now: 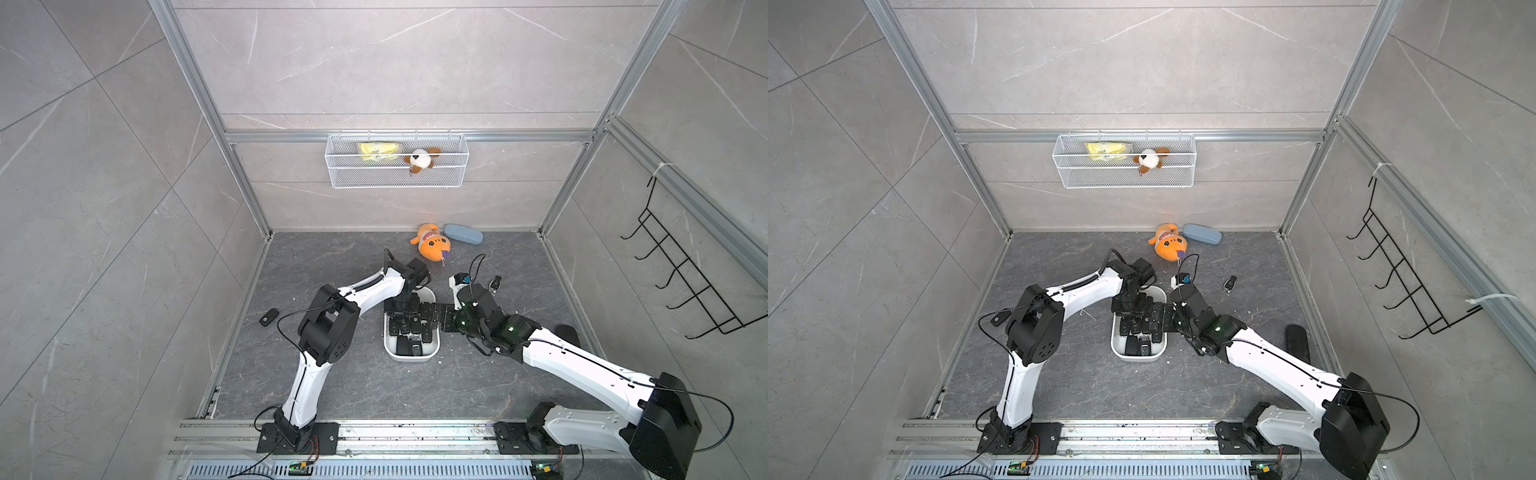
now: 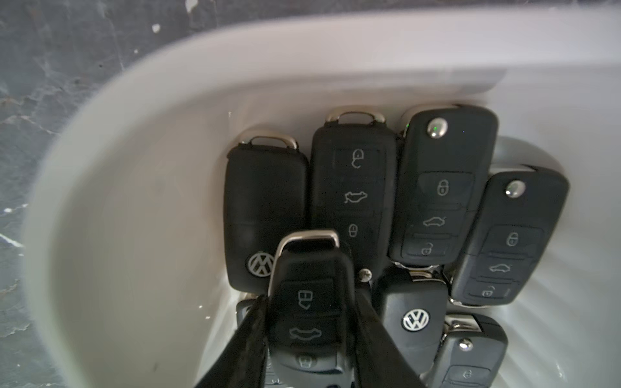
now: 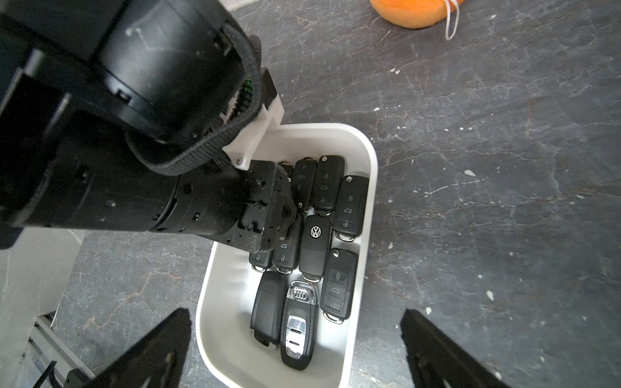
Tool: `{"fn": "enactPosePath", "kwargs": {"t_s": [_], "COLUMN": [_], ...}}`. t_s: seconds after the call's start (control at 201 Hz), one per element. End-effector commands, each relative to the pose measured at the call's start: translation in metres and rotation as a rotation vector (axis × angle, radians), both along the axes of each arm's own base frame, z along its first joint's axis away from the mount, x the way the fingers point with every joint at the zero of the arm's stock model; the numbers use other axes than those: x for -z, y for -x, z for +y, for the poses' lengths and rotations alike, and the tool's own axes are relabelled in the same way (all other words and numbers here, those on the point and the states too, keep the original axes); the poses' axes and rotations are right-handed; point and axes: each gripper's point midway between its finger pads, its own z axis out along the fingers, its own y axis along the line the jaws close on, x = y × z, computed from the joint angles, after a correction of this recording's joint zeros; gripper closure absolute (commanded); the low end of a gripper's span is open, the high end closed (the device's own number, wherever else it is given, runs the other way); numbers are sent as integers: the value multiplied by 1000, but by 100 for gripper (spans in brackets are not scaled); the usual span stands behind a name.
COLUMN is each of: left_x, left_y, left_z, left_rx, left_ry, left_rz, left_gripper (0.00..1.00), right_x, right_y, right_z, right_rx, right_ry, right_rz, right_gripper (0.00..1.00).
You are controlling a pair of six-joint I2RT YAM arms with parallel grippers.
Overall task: Place the car key into the storage box
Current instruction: Place the car key in the storage box.
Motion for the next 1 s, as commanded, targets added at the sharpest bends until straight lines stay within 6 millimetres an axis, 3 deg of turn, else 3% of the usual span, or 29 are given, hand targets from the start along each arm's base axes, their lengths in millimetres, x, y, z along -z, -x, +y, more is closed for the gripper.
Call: {"fn": "enactPosePath", "kwargs": {"t_s": [0.0, 0.144, 0.269, 0.523, 0.727, 0.866, 0.99], "left_x": [-12, -24, -47, -98, -118, -117, -113], "left_y": [1, 0, -5, -17, -29, -35, -37], "left_z": [-2, -4, -3, 24, 76, 121, 164], "left_rx": [18, 8, 9, -34, -147, -257, -367], "left_ry": [13, 34, 46, 61, 78, 82, 91], "left_rz": [4, -15, -63, -184, -250, -264, -277], "left_gripper": [52, 45, 43, 32, 19, 1, 0], "right_x": [4, 1, -6, -27, -44, -55, -62], "right_y": [0, -1, -3, -7, -13, -16, -16], "right_z": [-4, 0, 6, 37, 68, 88, 107], "right_rx": [11, 0, -19, -127, -209, -260, -306], "right_ry": [10, 1, -24, -110, -158, -165, -168], "right_rz": [8, 3, -12, -40, -64, -79, -85], "right_gripper": [0, 0, 1, 0, 1, 0, 0]}}
